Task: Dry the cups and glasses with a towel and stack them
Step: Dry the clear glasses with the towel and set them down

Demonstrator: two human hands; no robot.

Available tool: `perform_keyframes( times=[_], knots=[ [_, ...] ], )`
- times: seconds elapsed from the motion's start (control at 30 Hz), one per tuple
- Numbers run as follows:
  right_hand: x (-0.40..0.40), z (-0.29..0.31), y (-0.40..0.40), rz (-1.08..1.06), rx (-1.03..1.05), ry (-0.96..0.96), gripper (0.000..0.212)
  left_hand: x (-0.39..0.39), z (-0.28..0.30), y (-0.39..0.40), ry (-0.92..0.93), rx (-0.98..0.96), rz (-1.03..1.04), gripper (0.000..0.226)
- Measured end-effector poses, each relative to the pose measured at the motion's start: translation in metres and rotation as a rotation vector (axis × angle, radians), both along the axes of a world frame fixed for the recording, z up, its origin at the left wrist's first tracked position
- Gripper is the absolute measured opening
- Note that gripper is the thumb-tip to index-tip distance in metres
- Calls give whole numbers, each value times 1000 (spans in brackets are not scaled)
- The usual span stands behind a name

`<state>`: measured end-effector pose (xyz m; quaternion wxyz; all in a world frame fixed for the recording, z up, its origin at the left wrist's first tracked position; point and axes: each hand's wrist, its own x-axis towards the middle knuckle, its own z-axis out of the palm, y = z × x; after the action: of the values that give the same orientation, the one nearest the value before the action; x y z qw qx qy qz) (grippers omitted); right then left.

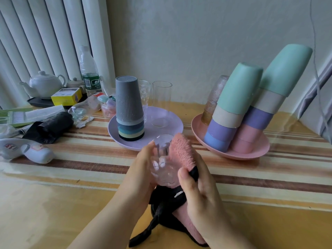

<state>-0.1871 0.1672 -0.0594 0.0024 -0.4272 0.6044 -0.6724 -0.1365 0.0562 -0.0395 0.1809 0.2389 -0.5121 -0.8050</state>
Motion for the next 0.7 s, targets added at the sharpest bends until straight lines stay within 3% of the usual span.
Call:
perform_keyframes(
  times=[0.07,0.1,0.17,0.27,0.37,0.43,0.5,0.63,0.7],
  knots=[
    [-1,5,1,-45,22,27,45,-3,0,1,14,34,-51,40],
    [-2,8,2,-77,3,-50,42,-4,-2,4,19,23,-67,36],
    [-9,12,7,-109,-36,-287,39,-8,-6,8,-17,-14,-105,41],
    [-24,12,11,-93,-50,-686,58,-6,-11,11,-86,-182,-127,41],
    [-31,13,12,-108,-96,-999,47,1,-9,4,-77,-425,-102,48],
    [-32,11,11,-124,-116,-1073,50,4,-9,-3,-79,-666,-177,78],
    [-35,12,10,-134,-114,-1115,50,7,-8,-4,-83,-816,-210,79],
    [-46,14,12,-236,3,-1093,40,9,-6,-9,-94,-1327,-176,82],
    [-49,8,12,-251,49,-1103,45,7,-9,-10,-30,-1363,-173,92]
  ],
)
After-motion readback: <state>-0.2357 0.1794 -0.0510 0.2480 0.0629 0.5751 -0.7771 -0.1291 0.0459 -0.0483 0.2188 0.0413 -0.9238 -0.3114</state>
